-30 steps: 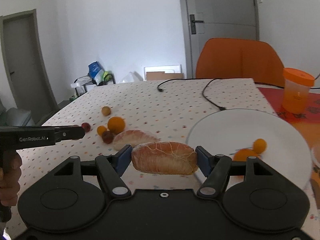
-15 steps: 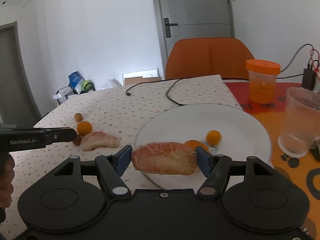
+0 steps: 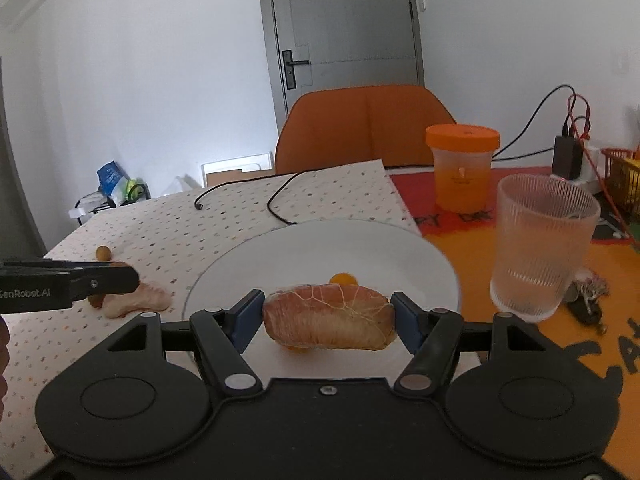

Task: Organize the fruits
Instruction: 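Carry the apricot and pomelo segment to the white plate and release both, then withdraw both open tools from the plate back toward the remaining fruits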

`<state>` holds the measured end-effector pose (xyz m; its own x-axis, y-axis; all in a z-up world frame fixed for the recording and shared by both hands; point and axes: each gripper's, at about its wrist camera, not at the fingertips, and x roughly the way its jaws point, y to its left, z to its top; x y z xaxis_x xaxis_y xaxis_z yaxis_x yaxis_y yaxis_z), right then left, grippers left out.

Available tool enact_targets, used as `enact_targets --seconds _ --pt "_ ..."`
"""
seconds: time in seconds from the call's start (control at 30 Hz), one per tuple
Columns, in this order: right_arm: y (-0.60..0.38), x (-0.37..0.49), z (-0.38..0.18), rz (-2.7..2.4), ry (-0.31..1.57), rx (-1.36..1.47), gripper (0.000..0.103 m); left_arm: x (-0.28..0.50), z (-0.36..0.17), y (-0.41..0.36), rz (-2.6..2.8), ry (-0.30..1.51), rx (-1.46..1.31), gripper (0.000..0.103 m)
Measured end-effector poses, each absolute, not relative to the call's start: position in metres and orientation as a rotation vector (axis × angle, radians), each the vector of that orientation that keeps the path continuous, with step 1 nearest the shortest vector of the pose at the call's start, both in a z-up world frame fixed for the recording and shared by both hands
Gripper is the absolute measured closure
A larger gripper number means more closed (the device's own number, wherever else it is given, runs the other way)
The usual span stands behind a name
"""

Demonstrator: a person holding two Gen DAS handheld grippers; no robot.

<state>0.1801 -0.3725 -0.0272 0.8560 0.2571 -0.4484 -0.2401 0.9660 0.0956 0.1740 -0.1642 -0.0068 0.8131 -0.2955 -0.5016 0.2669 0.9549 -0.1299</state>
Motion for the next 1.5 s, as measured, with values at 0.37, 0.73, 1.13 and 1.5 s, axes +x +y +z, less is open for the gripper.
enact_targets --seconds 0.37,0.73,1.13,1.5 --pt "-0.384 0.178 -0.020 0.258 0.417 0.064 0.030 0.188 -0.006 -0.193 -0.322 0.550 0.001 0.078" --pt "-0.397 0.166 -0.019 0.265 0.425 0.127 0.030 0.194 0.003 -0.195 -0.333 0.533 -0.013 0.073" --pt "-0.385 0.167 -0.024 0.294 0.448 0.137 0.024 0.175 0.009 -0.152 -0.218 0.528 -0.037 0.034" --pt "-0.360 0.169 -0.024 0.349 0.461 0.127 0.018 0.152 0.014 -0.099 -0.072 0.510 -0.084 0.017"
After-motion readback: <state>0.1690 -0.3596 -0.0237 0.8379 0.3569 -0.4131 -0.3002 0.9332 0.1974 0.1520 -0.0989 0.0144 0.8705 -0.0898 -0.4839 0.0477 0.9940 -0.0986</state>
